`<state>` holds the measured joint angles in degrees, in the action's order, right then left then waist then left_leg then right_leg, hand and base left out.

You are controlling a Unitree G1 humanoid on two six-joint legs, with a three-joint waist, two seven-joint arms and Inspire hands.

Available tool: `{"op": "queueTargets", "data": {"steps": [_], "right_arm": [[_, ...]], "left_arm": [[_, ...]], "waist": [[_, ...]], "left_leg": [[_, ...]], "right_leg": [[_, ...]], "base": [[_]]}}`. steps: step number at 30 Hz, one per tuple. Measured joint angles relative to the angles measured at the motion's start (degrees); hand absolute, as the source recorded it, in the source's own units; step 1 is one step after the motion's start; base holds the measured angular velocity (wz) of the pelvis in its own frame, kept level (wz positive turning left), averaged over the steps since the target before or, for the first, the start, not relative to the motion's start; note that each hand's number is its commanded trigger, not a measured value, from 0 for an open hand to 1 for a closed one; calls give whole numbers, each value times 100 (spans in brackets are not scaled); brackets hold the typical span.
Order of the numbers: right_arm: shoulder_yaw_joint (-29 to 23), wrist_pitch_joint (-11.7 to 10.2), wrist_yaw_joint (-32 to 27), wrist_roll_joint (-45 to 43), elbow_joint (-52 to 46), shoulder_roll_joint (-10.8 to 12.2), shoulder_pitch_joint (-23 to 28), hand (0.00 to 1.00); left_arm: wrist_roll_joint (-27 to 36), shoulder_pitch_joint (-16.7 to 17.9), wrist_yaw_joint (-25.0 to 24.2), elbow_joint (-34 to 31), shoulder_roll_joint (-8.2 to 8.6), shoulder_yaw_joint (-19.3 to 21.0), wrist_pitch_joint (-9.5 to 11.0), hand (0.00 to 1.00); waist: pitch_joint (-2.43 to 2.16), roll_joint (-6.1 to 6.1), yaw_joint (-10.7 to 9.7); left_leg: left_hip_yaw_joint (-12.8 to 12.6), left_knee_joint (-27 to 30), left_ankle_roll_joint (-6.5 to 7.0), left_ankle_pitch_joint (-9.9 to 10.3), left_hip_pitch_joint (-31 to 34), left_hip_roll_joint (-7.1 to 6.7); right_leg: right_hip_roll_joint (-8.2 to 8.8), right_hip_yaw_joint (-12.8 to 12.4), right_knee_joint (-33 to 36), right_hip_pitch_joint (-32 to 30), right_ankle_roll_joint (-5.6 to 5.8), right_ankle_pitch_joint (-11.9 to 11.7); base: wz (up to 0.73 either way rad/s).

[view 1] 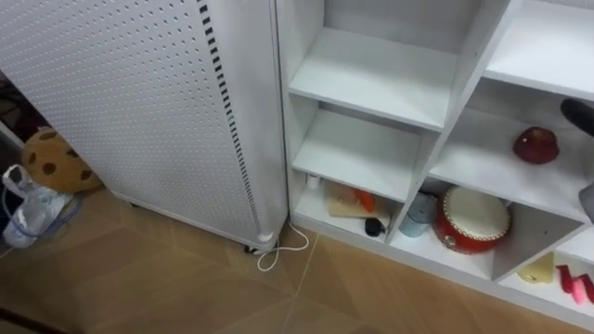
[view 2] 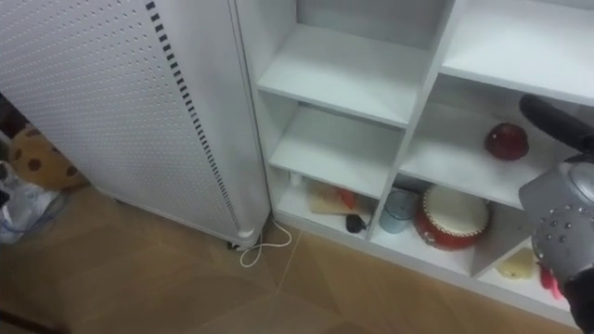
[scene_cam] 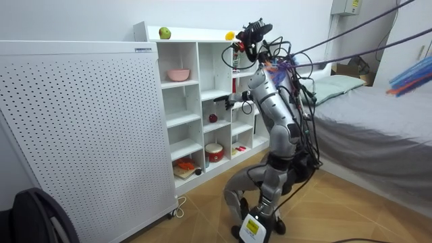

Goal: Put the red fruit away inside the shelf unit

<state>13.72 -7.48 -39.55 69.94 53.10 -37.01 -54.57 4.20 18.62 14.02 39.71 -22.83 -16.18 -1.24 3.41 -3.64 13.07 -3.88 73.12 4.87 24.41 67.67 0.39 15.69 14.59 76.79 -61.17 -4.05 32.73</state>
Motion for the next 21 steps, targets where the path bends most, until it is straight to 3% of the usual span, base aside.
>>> {"op": "queueTargets", "data": {"steps": [6,12,15,17,18,20,21], "right_arm": [[6,3,926,-113,99,5,665,0],[78,3,1900,-1492,231,135,2121,0],[78,4,2101,-2171,323,573,2981,0],[81,7,2288,-2615,510,1017,3646,0],[86,6,2346,-2715,553,1136,3816,0],[98,3,2546,-3347,933,1563,4391,0],[106,4,2592,-3498,1040,1659,4530,0]], "left_arm": [[5,-4,-138,106,5,-39,1,0],[21,-101,-225,520,32,-41,30,0],[29,-332,-221,1017,133,-47,32,0],[27,-446,-181,1267,276,58,64,0],[26,-456,-170,1332,322,57,94,0],[7,-521,-167,1512,541,75,155,0],[4,-533,-166,1553,587,80,189,0]], "waist": [[2,8,0],[-3,0,-47],[-32,2,-94],[-55,35,-157],[-82,65,-181],[-185,185,-315],[-208,221,-328]], "left_leg": [[-49,-552,-8,-20,-658,70],[-84,-1429,-30,-132,-1552,93],[-92,-1866,-56,-173,-1972,100],[-87,-2232,-80,-225,-2300,115],[-83,-2305,-83,-227,-2377,119],[-106,-2660,-86,-258,-2747,105],[-114,-2758,-84,-270,-2858,99]], "right_leg": [[-144,32,-640,636,66,-161],[-312,139,-1643,1549,197,-392],[-409,202,-2154,1976,262,-520],[-550,207,-2597,2318,311,-678],[-589,211,-2707,2402,333,-701],[-630,260,-3119,2778,388,-811],[-638,271,-3223,2885,401,-832]], "base": [[-8],[-3],[-4],[-6],[-5],[-6],[-5]]}}
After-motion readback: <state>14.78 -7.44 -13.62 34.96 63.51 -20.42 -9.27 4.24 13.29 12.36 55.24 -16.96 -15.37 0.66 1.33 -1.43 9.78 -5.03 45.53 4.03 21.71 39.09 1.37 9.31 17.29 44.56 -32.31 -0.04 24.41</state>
